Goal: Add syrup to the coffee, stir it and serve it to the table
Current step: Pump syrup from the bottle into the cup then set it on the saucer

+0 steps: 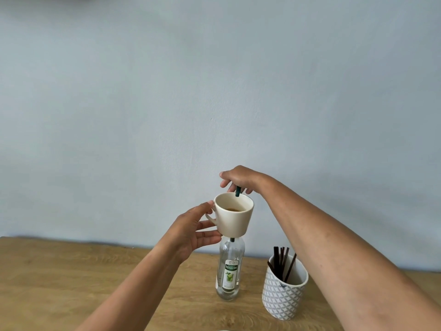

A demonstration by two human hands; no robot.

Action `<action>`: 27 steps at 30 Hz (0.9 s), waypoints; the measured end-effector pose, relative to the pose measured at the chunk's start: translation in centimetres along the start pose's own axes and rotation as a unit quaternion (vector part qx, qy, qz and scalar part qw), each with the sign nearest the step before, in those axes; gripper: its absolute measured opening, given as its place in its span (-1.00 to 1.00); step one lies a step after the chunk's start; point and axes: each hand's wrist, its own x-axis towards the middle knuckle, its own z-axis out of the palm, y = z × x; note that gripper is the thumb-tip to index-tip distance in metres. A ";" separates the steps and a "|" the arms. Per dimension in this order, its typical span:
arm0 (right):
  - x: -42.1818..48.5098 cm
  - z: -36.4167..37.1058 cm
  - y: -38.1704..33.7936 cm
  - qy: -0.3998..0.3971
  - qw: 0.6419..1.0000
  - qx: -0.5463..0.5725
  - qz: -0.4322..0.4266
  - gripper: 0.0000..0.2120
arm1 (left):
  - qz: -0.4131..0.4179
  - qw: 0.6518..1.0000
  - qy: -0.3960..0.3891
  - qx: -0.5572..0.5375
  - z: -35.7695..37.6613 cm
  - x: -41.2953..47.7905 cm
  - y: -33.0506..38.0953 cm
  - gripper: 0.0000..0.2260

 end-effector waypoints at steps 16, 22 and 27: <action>-0.4 -0.1 0.0 -0.002 1.000 0.023 -0.003 -0.59 | -0.006 1.000 -0.004 0.000 0.3 0.0 -0.4 -0.79; -0.1 0.4 0.3 0.005 0.999 0.032 0.000 -0.59 | -0.007 1.000 0.000 -0.001 0.3 0.0 -0.6 -0.80; -0.3 -0.1 0.1 0.000 1.000 0.008 -0.002 -0.57 | -0.004 1.000 0.000 0.004 0.3 -0.1 -0.4 -0.81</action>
